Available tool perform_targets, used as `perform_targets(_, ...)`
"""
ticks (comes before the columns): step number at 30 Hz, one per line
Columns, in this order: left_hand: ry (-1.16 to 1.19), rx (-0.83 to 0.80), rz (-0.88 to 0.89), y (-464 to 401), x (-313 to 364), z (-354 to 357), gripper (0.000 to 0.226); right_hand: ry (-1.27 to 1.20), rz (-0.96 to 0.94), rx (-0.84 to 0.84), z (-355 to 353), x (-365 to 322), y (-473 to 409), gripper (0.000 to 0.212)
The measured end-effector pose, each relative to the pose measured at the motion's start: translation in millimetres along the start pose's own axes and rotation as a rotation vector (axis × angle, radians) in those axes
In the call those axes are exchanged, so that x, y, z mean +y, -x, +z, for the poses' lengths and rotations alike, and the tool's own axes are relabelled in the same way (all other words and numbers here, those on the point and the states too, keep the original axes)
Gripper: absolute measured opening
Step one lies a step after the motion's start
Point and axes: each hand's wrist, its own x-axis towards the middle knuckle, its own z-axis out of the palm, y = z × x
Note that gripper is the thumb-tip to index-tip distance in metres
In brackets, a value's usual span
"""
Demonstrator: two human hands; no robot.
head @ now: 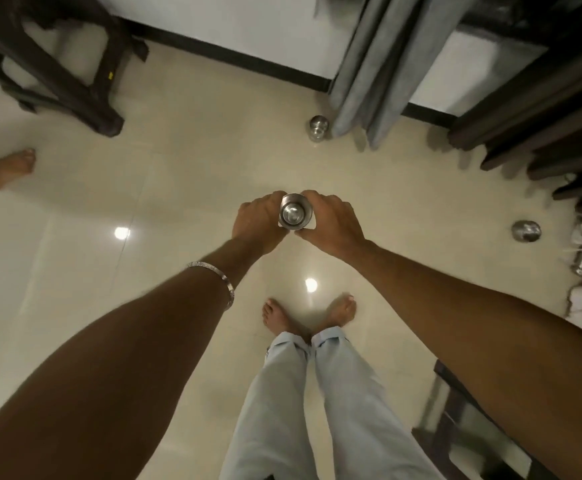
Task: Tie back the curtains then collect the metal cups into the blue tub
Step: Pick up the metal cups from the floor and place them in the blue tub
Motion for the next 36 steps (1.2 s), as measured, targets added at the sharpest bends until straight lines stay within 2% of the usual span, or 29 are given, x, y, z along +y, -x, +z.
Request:
perform_targets(8,-0.018,-0.133,0.137,20.8,138.4,-21.4,0.037,-0.131,0.27,0.15,-91.0,38.5,91.3,0.06)
perform_targets(18,-0.176,-0.265,0.372,60.7,311.4,8.4,0.04,-0.29,0.566,0.394,-177.1,99.6,227.4,0.053)
perform_targets(25,-0.269,-0.385,0.603,91.1,430.5,50.6,0.046,-0.333,0.795,0.579,-215.2,147.4,322.6,0.047)
perform_targets(29,-0.322,-0.488,0.746,112.0,499.3,83.7,0.042,-0.353,0.949,0.682,-231.2,174.5,380.0,0.045)
perform_targets(36,-0.422,-0.654,1.049,160.4,597.2,147.3,0.041,-0.417,1.268,0.862,-241.7,206.2,470.7,0.053)
